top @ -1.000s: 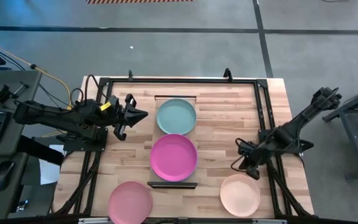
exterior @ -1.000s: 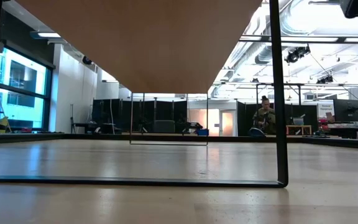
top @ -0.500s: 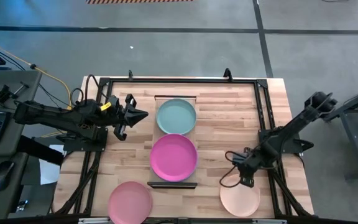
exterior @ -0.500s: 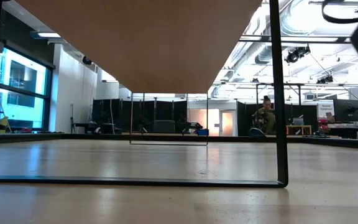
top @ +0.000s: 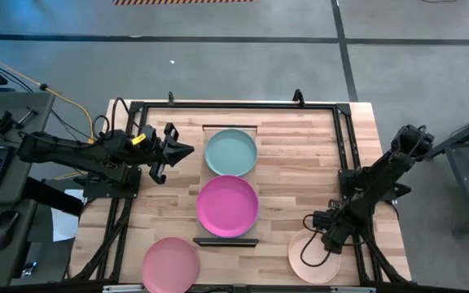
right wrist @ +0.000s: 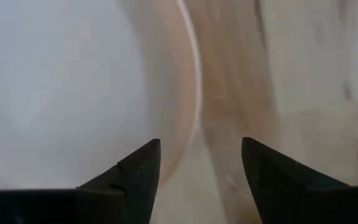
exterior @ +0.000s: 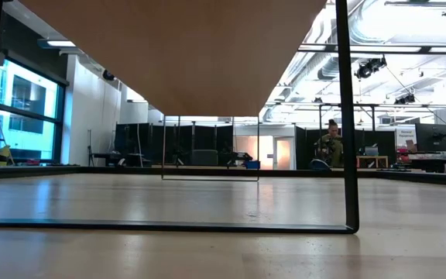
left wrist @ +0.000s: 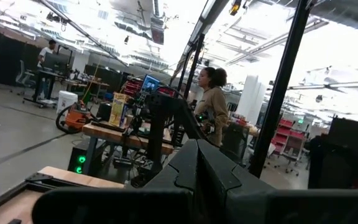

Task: Place and stack plates onto a shelf
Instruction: Stack the light brown plate on top of the blue plate on the shelf

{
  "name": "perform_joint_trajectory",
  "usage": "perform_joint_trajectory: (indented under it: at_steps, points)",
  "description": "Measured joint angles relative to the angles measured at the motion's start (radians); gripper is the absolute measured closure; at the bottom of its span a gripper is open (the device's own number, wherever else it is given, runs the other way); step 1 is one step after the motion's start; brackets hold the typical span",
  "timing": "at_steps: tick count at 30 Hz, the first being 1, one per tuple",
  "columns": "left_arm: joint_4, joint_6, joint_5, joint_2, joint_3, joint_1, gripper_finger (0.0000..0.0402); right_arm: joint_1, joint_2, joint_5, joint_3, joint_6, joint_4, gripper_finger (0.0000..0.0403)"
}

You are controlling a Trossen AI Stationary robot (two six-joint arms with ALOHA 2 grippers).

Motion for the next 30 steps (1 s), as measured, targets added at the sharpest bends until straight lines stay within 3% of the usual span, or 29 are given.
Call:
perform_joint_trajectory:
  at_steps: [6,12,15,18,23,30]
  points:
    - [0.0,0.017,0.0,0.0,0.0,0.0,0.0401,0.024,0.046,0.001,0.0,0.07,0.114,0.0225]
    - [0.0,0.017,0.0,0.0,0.0,0.0,0.0401,0.031,0.122,0.007,0.005,0.151,0.116,0.0261]
    - [0.0,0.017,0.0,0.0,0.0,0.0,0.0402,0.028,0.127,0.019,0.006,0.203,0.104,0.0302]
    - [0.0,0.017,0.0,0.0,0.0,0.0,0.0401,0.022,0.119,0.021,0.005,0.241,0.085,0.0375]
    - [0.015,0.017,0.0,0.0,-0.001,0.0,0.0401,0.007,0.057,0.027,-0.002,0.274,0.047,0.0399]
    - [0.071,0.018,-0.007,-0.041,-0.001,0.0,0.0401,-0.039,-0.18,0.055,-0.003,0.241,-0.038,0.0403]
